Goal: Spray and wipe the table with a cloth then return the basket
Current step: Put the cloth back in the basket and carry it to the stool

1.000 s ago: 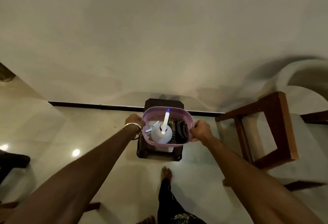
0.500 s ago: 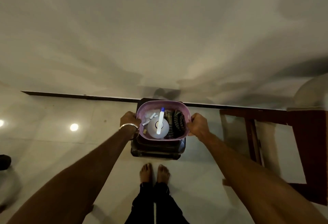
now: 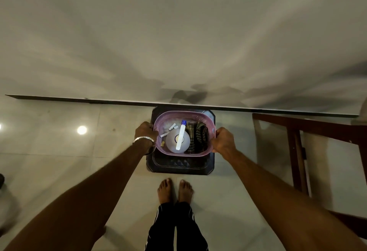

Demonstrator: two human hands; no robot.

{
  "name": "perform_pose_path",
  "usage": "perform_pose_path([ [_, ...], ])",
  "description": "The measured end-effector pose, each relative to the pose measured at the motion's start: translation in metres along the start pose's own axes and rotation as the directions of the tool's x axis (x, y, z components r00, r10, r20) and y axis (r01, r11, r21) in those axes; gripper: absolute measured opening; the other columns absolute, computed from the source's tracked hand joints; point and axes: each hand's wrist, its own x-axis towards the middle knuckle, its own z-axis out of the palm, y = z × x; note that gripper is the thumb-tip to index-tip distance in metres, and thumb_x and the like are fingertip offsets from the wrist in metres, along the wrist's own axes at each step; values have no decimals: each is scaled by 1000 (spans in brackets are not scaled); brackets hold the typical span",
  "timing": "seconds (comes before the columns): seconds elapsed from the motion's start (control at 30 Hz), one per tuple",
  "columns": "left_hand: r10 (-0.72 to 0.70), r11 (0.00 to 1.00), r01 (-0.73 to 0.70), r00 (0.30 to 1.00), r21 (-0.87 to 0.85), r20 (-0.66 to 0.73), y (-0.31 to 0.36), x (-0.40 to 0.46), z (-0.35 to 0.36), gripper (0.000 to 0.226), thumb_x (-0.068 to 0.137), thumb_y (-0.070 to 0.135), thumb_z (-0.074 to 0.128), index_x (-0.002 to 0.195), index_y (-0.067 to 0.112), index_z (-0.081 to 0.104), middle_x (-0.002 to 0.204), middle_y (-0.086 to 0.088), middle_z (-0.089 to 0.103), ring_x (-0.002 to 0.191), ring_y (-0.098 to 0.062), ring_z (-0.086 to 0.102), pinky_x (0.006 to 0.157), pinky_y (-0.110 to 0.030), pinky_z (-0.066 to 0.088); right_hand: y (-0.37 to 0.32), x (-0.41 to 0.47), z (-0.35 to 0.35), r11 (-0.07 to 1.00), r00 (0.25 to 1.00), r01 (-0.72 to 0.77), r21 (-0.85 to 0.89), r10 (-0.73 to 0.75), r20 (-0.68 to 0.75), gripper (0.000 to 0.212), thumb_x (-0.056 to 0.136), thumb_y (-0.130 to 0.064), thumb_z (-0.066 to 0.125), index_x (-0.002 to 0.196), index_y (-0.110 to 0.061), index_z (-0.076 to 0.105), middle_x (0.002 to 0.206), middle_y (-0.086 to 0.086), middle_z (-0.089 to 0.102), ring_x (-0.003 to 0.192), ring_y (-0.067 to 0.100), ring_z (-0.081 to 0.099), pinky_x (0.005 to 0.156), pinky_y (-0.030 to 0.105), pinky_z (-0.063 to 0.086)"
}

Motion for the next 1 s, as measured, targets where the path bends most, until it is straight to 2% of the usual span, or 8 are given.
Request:
perform_pose_path([
  [0.23, -16, 1000, 16, 1000, -6, 20, -2, 7, 7, 33, 85, 15, 70, 113, 1, 62, 113, -18, 65, 102, -34, 62, 86, -37, 50, 2, 8, 7, 1000, 1000, -20, 0, 20, 14, 26, 89, -13, 74, 111, -5, 62, 103, 14, 70, 87, 31, 72, 77, 45, 63],
  [0.37, -30, 999, 30, 1000, -12, 7, -7, 10, 9, 30, 83, 16, 70, 110, 3, 63, 112, -17, 66, 100, -34, 62, 87, -38, 54, 2, 12, 10, 1000, 1000, -16, -13, 16, 1, 23, 85, -9, 73, 104, -7, 61, 102, 14, 69, 85, 32, 71, 74, 47, 62],
  [0.67, -28, 999, 29, 999, -33, 20, -12, 13, 12, 29, 84, 14, 69, 110, 3, 62, 112, -16, 66, 100, -35, 62, 85, -37, 53, 3, 18, 14, 999, 1000, -15, -50, 16, 7, 23, 88, -6, 71, 108, -5, 60, 103, 15, 68, 88, 32, 71, 77, 45, 62],
  [0.8, -44, 993, 50, 997, -106, 60, -12, 11, 10, 31, 80, 9, 71, 109, 9, 58, 111, -17, 67, 96, -35, 64, 84, -45, 57, 2, 16, 12, 998, 1000, -5, -59, 7, 24, 25, 89, -10, 71, 110, -6, 59, 105, 15, 68, 89, 31, 71, 79, 45, 62],
  [0.9, 16, 996, -12, 999, -87, 46, -5, 2, 0, 35, 83, 12, 66, 117, 9, 56, 112, -16, 66, 100, -34, 63, 89, -39, 53, -2, 6, 6, 996, 999, 40, -80, -37, 33, 31, 90, -12, 70, 117, -5, 58, 110, 14, 68, 96, 30, 68, 77, 35, 58],
  [1.0, 186, 983, -185, 983, -8, 7, 3, -12, -14, 40, 87, 15, 62, 125, 5, 53, 118, -17, 65, 108, -35, 61, 92, -34, 46, -9, -10, -2, 986, 991, 127, -109, -130, -23, 35, 90, -17, 68, 121, -5, 56, 114, 12, 67, 99, 29, 66, 73, 31, 49],
])
